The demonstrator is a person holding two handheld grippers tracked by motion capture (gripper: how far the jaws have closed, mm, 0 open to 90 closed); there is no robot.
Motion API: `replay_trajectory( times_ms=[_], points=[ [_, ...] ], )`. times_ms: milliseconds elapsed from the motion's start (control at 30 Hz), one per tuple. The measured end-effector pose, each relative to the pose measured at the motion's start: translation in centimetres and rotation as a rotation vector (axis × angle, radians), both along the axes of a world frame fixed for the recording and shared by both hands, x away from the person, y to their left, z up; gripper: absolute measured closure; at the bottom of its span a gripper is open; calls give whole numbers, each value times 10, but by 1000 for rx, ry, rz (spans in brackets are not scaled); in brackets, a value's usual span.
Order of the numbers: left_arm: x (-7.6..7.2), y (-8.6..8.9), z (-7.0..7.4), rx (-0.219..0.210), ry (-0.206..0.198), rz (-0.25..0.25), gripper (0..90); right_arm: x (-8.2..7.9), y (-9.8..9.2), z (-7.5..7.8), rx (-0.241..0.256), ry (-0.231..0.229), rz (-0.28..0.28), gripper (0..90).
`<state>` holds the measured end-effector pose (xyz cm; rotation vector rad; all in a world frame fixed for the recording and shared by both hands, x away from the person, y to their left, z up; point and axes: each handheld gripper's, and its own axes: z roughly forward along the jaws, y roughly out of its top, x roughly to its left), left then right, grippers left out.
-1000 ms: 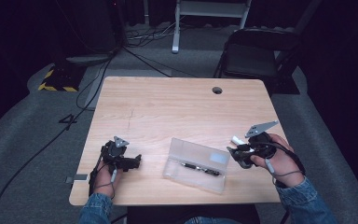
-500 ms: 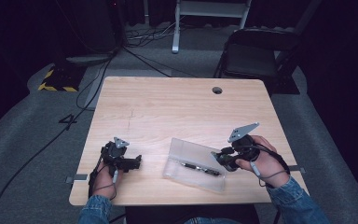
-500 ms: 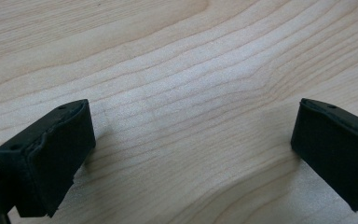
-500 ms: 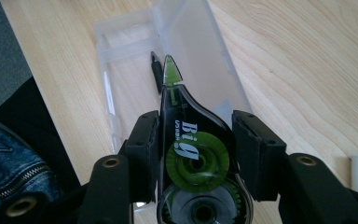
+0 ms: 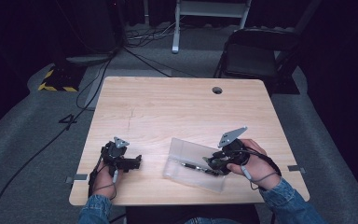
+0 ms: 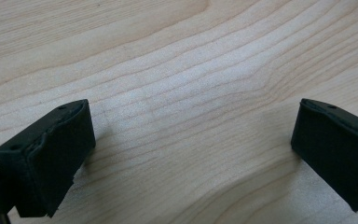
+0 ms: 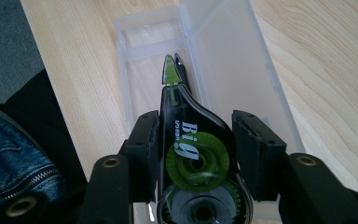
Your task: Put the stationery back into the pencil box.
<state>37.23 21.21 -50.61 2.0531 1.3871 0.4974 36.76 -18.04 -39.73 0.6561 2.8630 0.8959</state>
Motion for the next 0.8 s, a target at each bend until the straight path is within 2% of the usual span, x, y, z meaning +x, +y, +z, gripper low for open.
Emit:
replay_trajectory(
  times_ms=[300, 800],
  points=[
    [0, 0, 0, 0, 0, 0, 0, -4, 13, -14, -19, 16, 73, 538],
    [0, 0, 0, 0, 0, 0, 0, -7, 24, -32, -67, 58, 114, 537]
  ],
)
